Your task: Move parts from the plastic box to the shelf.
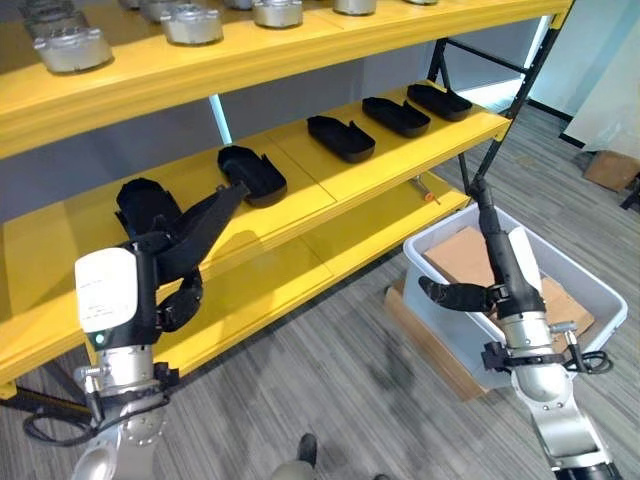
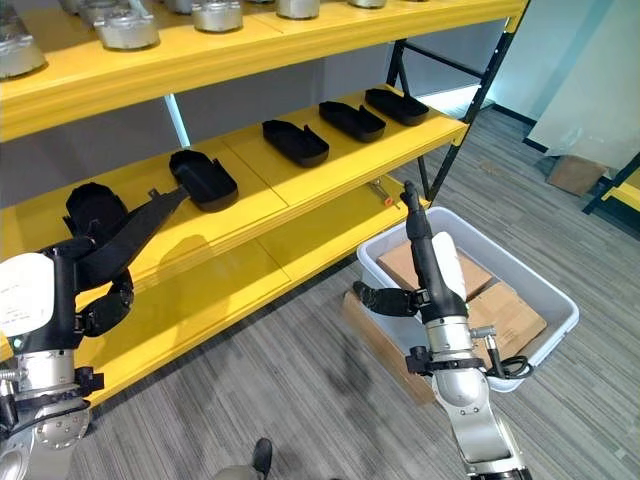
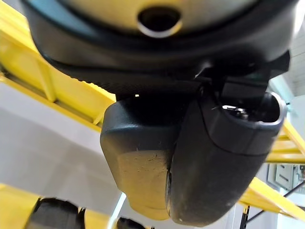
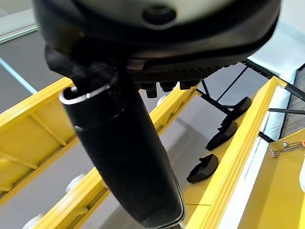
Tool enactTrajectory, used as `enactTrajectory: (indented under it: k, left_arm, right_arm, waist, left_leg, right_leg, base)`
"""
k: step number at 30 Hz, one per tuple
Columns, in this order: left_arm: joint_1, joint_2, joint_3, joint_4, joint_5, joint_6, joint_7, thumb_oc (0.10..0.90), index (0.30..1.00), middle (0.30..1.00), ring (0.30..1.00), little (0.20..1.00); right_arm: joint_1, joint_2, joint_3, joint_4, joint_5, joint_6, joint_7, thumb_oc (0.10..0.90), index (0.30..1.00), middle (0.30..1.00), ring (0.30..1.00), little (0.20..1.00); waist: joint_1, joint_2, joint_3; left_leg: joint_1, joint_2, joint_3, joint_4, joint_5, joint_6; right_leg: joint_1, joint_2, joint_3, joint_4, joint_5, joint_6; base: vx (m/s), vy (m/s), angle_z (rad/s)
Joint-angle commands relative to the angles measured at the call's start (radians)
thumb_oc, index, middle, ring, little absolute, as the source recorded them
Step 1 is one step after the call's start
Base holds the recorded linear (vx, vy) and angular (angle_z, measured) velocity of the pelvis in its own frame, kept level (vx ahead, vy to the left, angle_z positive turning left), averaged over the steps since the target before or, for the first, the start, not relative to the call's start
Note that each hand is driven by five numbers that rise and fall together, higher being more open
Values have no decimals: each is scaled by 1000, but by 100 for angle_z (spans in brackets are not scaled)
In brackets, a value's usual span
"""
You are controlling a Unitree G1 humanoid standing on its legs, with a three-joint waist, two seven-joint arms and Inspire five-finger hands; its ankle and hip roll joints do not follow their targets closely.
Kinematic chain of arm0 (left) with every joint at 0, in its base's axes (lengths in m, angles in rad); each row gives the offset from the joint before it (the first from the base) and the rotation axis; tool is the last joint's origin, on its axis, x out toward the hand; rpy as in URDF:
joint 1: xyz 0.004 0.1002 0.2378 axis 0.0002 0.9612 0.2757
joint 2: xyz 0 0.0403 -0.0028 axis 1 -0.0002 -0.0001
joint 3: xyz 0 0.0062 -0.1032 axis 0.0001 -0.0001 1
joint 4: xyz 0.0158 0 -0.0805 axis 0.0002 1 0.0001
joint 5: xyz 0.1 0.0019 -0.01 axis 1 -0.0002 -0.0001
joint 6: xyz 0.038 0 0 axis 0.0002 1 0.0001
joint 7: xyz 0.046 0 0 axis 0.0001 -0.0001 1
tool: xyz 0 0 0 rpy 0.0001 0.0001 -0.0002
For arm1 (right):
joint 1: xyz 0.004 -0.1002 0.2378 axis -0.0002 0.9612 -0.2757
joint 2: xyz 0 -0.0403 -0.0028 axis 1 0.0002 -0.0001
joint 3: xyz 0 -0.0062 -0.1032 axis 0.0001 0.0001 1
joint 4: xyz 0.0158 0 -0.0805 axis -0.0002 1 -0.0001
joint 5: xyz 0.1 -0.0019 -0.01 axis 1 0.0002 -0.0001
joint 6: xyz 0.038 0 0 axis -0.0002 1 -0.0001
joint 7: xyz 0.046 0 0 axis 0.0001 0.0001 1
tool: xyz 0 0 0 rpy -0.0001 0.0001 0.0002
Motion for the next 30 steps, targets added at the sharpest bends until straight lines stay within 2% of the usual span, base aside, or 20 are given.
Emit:
enactTrajectory:
  k: [1, 3, 5, 6, 7, 8, 9, 10, 11, 13, 16, 18, 19, 20, 22, 25, 26, 28, 30]
  left_arm:
    - [-68, 51, 60, -107, -32, -54, 74, 400, 300, 300, 300, 300]
    - [-63, 48, 57, -106, -35, -55, 71, 400, 300, 300, 300, 300]
    - [-61, 45, 53, -110, -36, -57, 69, 400, 300, 300, 300, 300]
    - [-62, 45, 50, -108, -34, -55, 67, 400, 300, 300, 300, 300]
    - [-69, 44, 47, -105, -34, -52, 67, 400, 300, 300, 300, 300]
    - [-74, 45, 45, -112, -37, -55, 65, 400, 300, 300, 300, 300]
    - [-74, 45, 46, -119, -39, -59, 66, 400, 300, 300, 300, 300]
    - [-73, 45, 47, -120, -39, -59, 66, 400, 300, 300, 300, 300]
    - [-72, 45, 49, -123, -41, -63, 70, 400, 300, 300, 300, 300]
    - [-68, 36, 52, -129, -59, -72, 83, 400, 300, 300, 300, 300]
    - [-63, 23, 54, -147, -84, -79, 100, 400, 300, 300, 300, 300]
    - [-51, 11, 60, -154, -105, -83, 111, 400, 300, 300, 300, 300]
    - [-52, 12, 58, -155, -106, -80, 114, 400, 300, 300, 300, 300]
    - [-54, 11, 56, -152, -106, -79, 111, 400, 300, 300, 300, 300]
    - [-61, 12, 50, -152, -100, -78, 105, 400, 300, 300, 300, 300]
    - [-69, 33, 43, -158, -91, -79, 107, 400, 300, 300, 300, 300]
    - [-69, 34, 43, -158, -91, -79, 107, 400, 300, 300, 300, 300]
    - [-67, 47, 47, -154, -87, -75, 110, 400, 300, 300, 300, 300]
    - [-68, 52, 49, -152, -86, -73, 109, 400, 300, 300, 300, 300]
  right_arm:
    - [-66, -23, -49, -96, 46, -94, -46, 900, 1000, 1000, 1000, 1000]
    - [-52, -27, -60, -99, 49, -98, -49, 900, 1000, 1000, 1000, 1000]
    - [-34, -36, -77, -99, 47, -100, -59, 900, 1000, 1000, 1000, 1000]
    - [-30, -42, -85, -98, 38, -98, -67, 900, 1000, 1000, 1000, 1000]
    - [-29, -46, -95, -95, 30, -97, -79, 900, 1000, 1000, 1000, 1000]
    - [-27, -48, -98, -95, 25, -94, -84, 900, 1000, 1000, 1000, 1000]
    - [-22, -45, -100, -96, 20, -94, -88, 900, 1000, 1000, 1000, 1000]
    - [-21, -45, -99, -96, 19, -94, -88, 900, 1000, 1000, 1000, 1000]
    - [-9, -43, -103, -98, 18, -95, -89, 900, 1000, 1000, 1000, 1000]
    - [31, -46, -129, -110, 26, -100, -86, 900, 1000, 1000, 1000, 1000]
    - [69, -42, -156, -111, 57, -105, -90, 900, 1000, 1000, 1000, 1000]
    - [88, -41, -170, -110, 77, -107, -90, 900, 1000, 1000, 1000, 1000]
    - [91, -43, -173, -107, 77, -104, -97, 900, 1000, 1000, 1000, 1000]
    - [90, -43, -174, -104, 75, -103, -100, 900, 1000, 1000, 1000, 1000]
    - [96, -40, -186, -103, 60, -100, -107, 900, 1000, 1000, 1000, 1000]
    - [96, -26, -184, -107, 51, -93, -104, 900, 1000, 1000, 1000, 1000]
    - [96, -25, -184, -107, 51, -93, -104, 900, 1000, 1000, 1000, 1000]
    - [89, -15, -175, -106, 35, -87, -103, 900, 1000, 1000, 1000, 1000]
    - [83, -11, -168, -102, 28, -83, -101, 900, 1000, 1000, 1000, 1000]
  waist:
    - [-24, -39, -57]
    - [-28, -30, -46]
    - [-33, -20, -32]
    - [-44, -18, -26]
    - [-64, -17, -21]
    - [-75, -17, -22]
    - [-81, -20, -25]
    - [-80, -20, -26]
    - [-84, -26, -27]
    - [-103, -38, -31]
    - [-129, -20, -38]
    - [-136, 4, -44]
    - [-137, 17, -49]
    - [-139, 27, -53]
    - [-143, 33, -64]
    - [-131, 22, -72]
    - [-132, 20, -71]
    - [-121, 6, -78]
    - [-118, -4, -80]
  left_leg:
    - [-80, -60, -12, 15, 35, -6]
    - [-89, -58, -14, 29, 41, -13]
    - [-105, -52, 11, 41, 55, -19]
    - [-115, -41, 59, 51, 57, -18]
    - [-121, -14, 150, 68, 49, -14]
    - [-111, 12, 203, 78, 38, -13]
    - [-99, 42, 236, 93, 23, -16]
    - [-101, 43, 236, 98, 19, -16]
    - [-85, 68, 236, 116, -2, -22]
    - [-40, 176, 199, 163, -29, -46]
    - [32, 313, 194, 141, 36, -80]
    - [66, 368, 163, 95, 94, -111]
    - [75, 364, 148, 56, 98, -119]
    - [82, 345, 143, 23, 76, -120]
    - [86, 316, 167, -9, 35, -122]
    - [102, 250, 155, -25, -14, -102]
    - [102, 248, 155, -25, -15, -101]
    - [112, 199, 155, -31, -52, -81]
    - [116, 180, 157, -33, -63, -71]
  right_leg:
    - [121, 6, -54, -205, 37, 31]
    - [130, 6, -77, -213, 40, 27]
    - [130, 1, -108, -214, 40, 22]
    - [127, -8, -128, -210, 38, 19]
    - [114, -21, -155, -202, 48, 20]
    - [103, -32, -170, -195, 52, 23]
    - [93, -44, -180, -190, 57, 25]
    - [92, -43, -179, -189, 57, 25]
    - [89, -57, -188, -187, 59, 27]
    - [79, -101, -220, -165, 64, 31]
    - [56, -136, -249, -123, 53, 41]
    - [42, -156, -268, -91, 45, 52]
    - [36, -167, -273, -74, 44, 60]
    - [32, -179, -278, -62, 48, 66]
    - [35, -212, -286, -47, 60, 77]
    - [50, -261, -297, -46, 96, 103]
    - [51, -262, -297, -46, 96, 104]
    - [62, -297, -306, -48, 119, 125]
    - [63, -315, -304, -46, 129, 136]
  base:
    - [-126, -130, 18]
    - [-93, -54, 35]
    - [-122, 0, 44]
    - [-188, 33, 50]
    - [-189, 42, 90]
    - [-184, 53, 122]
    - [-85, 34, 136]
    - [-68, 44, 89]
    - [-58, 95, 47]
    - [-70, 172, 35]
    - [-24, 236, 46]
    - [-4, 300, 24]
    - [26, 272, 28]
    - [48, 245, 16]
    - [65, 248, 62]
    - [68, 229, 43]
    - [54, 195, 20]
    - [47, 160, 25]
    - [34, 101, 34]
